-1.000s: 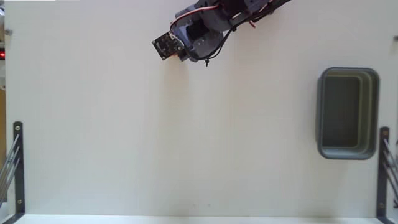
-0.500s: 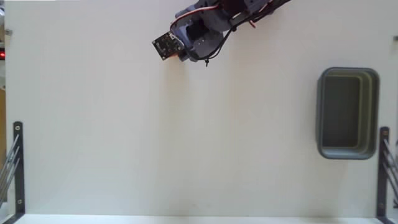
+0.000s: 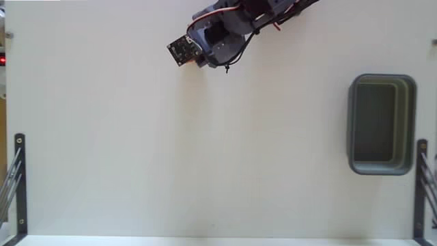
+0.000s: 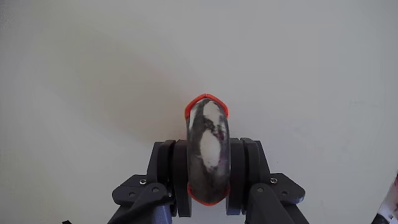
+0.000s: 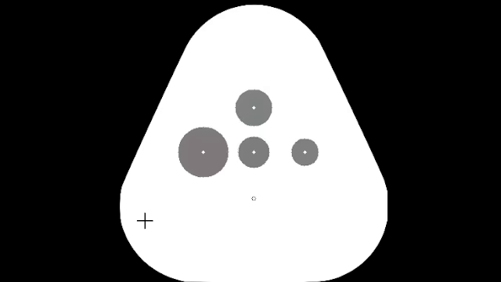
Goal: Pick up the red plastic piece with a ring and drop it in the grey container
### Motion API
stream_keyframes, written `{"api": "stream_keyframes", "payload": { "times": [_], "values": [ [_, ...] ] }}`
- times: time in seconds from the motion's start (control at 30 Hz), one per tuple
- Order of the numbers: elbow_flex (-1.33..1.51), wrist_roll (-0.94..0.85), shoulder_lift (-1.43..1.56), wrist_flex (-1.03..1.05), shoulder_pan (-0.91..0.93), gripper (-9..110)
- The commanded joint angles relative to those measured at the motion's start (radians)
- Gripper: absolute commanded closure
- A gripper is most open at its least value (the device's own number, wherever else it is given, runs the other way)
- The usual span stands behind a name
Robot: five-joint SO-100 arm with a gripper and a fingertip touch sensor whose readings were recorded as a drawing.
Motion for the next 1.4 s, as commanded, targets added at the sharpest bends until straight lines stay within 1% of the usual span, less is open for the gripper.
{"api": "stream_keyframes", "payload": {
  "times": [0.0,0.5,1.37],
  "values": [
    [0.000,0.005,0.036,-0.002,0.013,72],
    [-0.009,0.005,0.036,0.008,0.013,72],
    [-0.301,0.005,-0.017,0.247,0.013,72]
  ]
}}
